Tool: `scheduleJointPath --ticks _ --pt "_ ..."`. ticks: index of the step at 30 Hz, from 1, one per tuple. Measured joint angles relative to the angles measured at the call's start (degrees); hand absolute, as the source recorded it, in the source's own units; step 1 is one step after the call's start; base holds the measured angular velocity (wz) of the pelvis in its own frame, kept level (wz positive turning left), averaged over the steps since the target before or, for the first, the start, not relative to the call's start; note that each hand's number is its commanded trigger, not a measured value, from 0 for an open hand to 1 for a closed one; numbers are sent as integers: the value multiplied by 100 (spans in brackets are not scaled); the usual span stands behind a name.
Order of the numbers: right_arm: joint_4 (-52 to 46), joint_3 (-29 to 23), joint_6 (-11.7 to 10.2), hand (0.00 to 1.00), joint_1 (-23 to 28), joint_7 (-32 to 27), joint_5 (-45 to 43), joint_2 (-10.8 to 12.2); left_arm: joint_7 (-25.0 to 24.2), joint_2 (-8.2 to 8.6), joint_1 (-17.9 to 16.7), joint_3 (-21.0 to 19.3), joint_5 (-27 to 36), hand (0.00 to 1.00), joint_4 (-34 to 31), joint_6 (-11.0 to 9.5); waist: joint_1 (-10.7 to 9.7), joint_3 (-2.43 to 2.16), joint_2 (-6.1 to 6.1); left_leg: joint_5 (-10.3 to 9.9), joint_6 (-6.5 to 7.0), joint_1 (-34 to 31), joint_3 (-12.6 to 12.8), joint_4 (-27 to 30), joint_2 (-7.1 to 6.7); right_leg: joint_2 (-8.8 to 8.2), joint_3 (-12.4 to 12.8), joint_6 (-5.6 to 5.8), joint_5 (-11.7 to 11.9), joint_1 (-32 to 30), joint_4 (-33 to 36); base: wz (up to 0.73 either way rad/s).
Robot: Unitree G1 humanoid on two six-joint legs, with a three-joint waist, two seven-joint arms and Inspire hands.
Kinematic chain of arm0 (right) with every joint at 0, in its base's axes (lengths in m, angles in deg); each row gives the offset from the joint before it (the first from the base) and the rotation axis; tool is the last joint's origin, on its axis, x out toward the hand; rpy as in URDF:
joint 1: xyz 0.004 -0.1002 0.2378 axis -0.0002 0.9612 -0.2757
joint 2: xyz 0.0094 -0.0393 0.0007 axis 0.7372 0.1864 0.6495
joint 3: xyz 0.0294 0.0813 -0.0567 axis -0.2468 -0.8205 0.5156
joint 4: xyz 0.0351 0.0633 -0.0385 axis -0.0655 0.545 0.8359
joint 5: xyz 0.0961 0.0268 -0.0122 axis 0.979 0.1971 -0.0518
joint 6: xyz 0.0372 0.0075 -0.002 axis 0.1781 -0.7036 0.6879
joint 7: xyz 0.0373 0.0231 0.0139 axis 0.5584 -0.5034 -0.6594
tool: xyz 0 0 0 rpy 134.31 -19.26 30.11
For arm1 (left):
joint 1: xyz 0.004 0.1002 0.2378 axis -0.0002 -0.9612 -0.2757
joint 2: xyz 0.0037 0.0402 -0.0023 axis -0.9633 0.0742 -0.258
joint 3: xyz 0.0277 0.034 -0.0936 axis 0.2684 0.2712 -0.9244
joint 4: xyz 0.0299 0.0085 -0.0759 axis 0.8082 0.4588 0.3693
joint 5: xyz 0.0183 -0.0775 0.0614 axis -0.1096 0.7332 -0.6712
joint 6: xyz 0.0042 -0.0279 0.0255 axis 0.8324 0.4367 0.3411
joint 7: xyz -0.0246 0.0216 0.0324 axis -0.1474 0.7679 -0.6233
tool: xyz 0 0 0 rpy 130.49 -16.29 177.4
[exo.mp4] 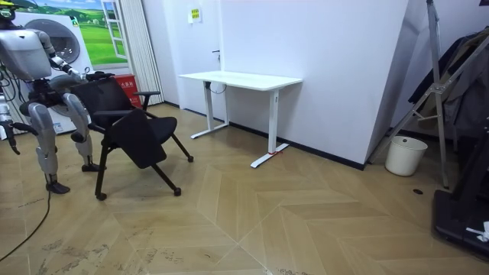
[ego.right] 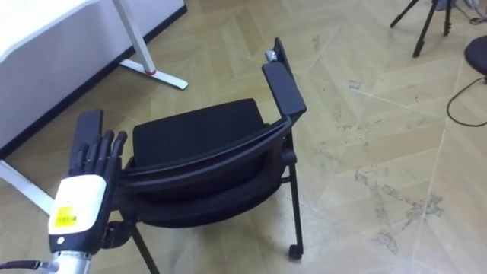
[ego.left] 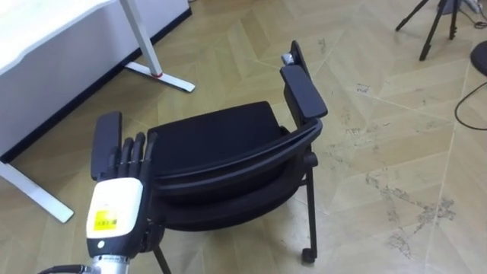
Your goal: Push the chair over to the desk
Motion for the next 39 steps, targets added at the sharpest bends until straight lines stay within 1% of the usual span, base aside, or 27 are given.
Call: scheduleJointPath --ticks 6,10,15,22,23,24,25,33,39 --pt "-8 0 0 0 132 69 -38 13 -12 1 156 -3 -55 0 145 54 -11 3 2 1 1 23 6 2 1 0 24 0 0 19 -2 0" --pt "-10 4 14 0 159 114 -42 14 -15 21 239 -3 -52 0 231 135 -19 25 28 0 1 43 29 0 6 11 146 0 0 22 -1 -3" --pt "-10 3 21 0 212 117 -41 15 -18 32 356 -3 -52 0 334 204 -30 32 35 0 1 45 34 0 6 17 193 -1 -1 20 -2 0" --pt "-11 4 26 0 236 116 -34 17 -23 33 371 -2 -52 0 335 315 -45 35 31 0 1 54 57 -9 6 20 242 -1 0 19 -5 0" --pt "-11 4 26 0 237 116 -33 16 -25 33 371 -2 -52 50 335 320 -46 35 31 0 1 56 59 -9 6 20 246 -1 0 20 -5 0" --pt "-11 4 26 0 245 115 -33 16 -30 33 371 -2 -51 81 335 332 -48 35 31 0 1 62 65 -12 6 20 257 -1 0 21 -5 -3" --pt "-20 3 25 0 242 110 -35 19 -29 33 380 -2 -52 100 364 338 -49 35 31 0 1 69 72 -18 6 20 270 -1 0 21 -5 -4" --pt "-210 -5 26 0 253 106 -69 23 25 40 575 -1 -54 100 633 428 -86 33 38 0 2 119 110 -25 5 20 316 -1 -1 20 -9 -2" --pt "-208 -108 26 0 250 79 -73 23 107 41 693 -51 -54 100 895 440 -174 20 82 1 3 198 174 -91 5 21 384 -1 0 27 1 -6"
